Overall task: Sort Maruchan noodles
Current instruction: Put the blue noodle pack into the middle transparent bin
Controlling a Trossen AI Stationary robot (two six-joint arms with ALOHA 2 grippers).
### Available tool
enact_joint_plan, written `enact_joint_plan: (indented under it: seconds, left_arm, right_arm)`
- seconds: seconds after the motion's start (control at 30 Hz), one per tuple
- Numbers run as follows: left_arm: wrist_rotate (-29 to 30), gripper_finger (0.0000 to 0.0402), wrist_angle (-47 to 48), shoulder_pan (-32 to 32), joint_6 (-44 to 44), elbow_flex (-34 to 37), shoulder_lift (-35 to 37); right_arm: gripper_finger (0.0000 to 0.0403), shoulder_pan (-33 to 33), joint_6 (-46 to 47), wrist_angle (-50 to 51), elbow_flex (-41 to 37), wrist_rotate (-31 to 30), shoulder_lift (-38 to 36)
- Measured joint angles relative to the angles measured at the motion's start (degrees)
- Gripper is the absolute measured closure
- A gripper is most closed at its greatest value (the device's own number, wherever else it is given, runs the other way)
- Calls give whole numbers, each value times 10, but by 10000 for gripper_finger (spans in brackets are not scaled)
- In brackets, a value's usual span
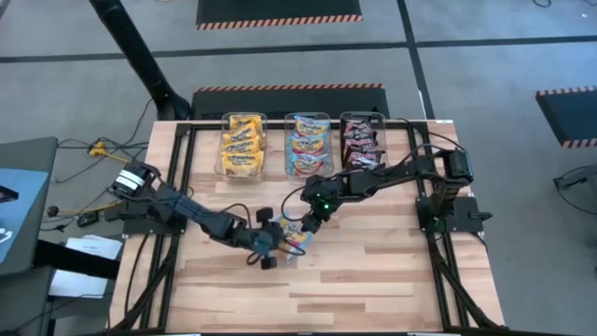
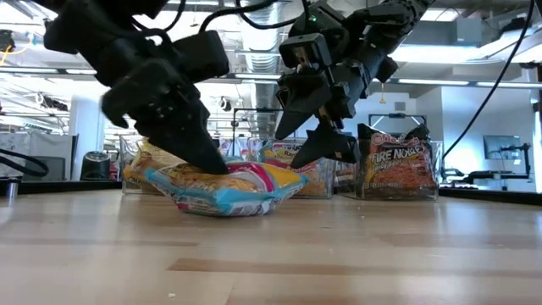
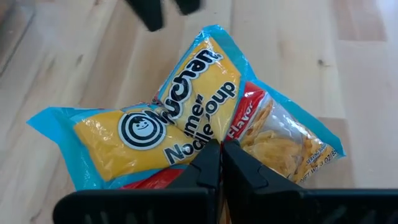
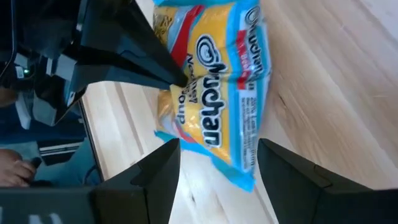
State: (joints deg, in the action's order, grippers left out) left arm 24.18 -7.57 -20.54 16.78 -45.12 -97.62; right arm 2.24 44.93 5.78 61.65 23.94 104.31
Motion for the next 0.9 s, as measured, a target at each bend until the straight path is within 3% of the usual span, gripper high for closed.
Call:
enact_joint_plan:
  seconds: [0.43, 0.53, 0.9]
  left_arm:
    - [-12, 401, -25, 32, 10, 0, 0]
    - [-13, 401, -25, 34, 10, 0, 0]
    - [-14, 401, -26, 39, 10, -1, 0]
  right_arm:
    - [163, -3, -7, 8, 0, -55, 0]
    - [163, -3, -19, 7, 0, -91, 0]
    - [164, -18, -25, 5, 0, -91, 0]
